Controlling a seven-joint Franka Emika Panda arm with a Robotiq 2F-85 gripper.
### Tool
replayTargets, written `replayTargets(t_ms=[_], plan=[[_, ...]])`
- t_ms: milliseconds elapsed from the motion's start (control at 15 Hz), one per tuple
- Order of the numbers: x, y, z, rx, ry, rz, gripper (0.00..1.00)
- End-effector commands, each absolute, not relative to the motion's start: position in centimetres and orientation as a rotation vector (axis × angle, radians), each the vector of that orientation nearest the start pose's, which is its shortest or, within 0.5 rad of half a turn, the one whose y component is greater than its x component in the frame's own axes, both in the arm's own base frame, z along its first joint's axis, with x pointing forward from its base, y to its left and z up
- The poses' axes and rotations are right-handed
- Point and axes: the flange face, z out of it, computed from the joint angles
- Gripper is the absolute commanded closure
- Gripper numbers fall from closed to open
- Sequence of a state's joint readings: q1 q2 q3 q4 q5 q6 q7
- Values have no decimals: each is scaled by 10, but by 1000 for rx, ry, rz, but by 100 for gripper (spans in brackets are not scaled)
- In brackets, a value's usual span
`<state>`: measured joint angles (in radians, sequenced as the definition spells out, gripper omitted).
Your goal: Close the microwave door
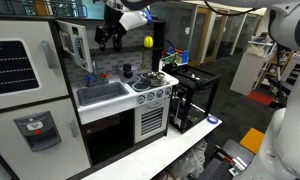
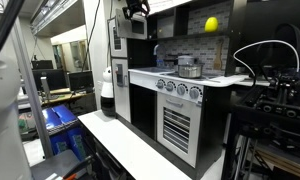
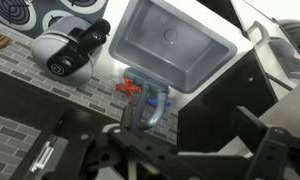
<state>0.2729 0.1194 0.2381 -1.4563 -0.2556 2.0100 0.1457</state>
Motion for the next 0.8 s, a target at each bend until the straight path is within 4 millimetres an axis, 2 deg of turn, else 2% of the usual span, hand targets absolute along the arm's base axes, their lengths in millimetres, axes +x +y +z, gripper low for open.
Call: replayTargets(t_ms=[0,267,533,600,733], plan=[[577,299,676,-3059,-604,-851,0],[584,307,683,-3068,-541,-902,0],[577,314,679,-3071,-517,-660,0],[563,315,679,-3027,-545,-636,0],[549,322,679,-3001,-549,-525,0]])
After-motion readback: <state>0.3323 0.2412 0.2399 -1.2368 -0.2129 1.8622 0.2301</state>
